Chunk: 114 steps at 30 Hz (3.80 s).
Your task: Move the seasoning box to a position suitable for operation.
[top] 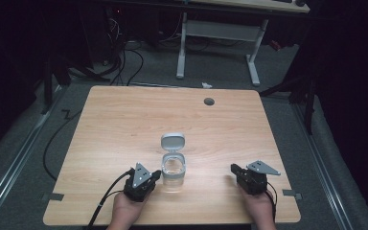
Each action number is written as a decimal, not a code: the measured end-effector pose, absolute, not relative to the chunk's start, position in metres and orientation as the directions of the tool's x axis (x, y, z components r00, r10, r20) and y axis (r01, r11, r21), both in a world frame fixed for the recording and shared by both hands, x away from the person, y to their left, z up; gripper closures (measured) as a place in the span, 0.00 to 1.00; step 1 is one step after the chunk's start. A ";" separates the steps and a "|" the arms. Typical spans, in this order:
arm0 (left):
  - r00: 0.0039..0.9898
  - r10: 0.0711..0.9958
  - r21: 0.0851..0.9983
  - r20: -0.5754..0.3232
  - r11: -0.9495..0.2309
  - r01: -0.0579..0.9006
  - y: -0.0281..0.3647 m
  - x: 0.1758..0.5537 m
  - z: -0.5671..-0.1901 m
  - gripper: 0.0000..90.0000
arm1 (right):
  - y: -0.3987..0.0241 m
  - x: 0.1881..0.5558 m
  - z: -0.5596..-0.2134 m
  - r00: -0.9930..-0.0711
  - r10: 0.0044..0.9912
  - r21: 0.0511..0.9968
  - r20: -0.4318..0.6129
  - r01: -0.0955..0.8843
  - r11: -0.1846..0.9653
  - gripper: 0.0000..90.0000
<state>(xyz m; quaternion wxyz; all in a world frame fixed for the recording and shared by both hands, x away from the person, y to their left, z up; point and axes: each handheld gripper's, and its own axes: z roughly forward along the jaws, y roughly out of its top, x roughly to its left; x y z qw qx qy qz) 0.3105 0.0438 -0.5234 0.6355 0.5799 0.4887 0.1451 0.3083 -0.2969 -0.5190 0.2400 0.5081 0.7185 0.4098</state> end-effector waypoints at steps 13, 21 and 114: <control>0.492 0.727 0.864 -0.480 0.291 0.412 0.057 0.285 -0.522 0.98 | -0.292 0.309 -0.520 -0.400 0.915 0.830 0.052 0.527 0.183 1.00; 0.539 0.696 0.866 -0.474 0.258 0.428 0.029 0.264 -0.528 1.00 | -0.288 0.308 -0.520 -0.403 0.913 0.831 0.060 0.526 0.178 1.00; 0.532 0.676 0.848 -0.510 0.289 0.445 0.021 0.286 -0.533 1.00 | -0.156 0.398 -0.441 -0.579 0.814 0.894 0.053 0.390 0.219 1.00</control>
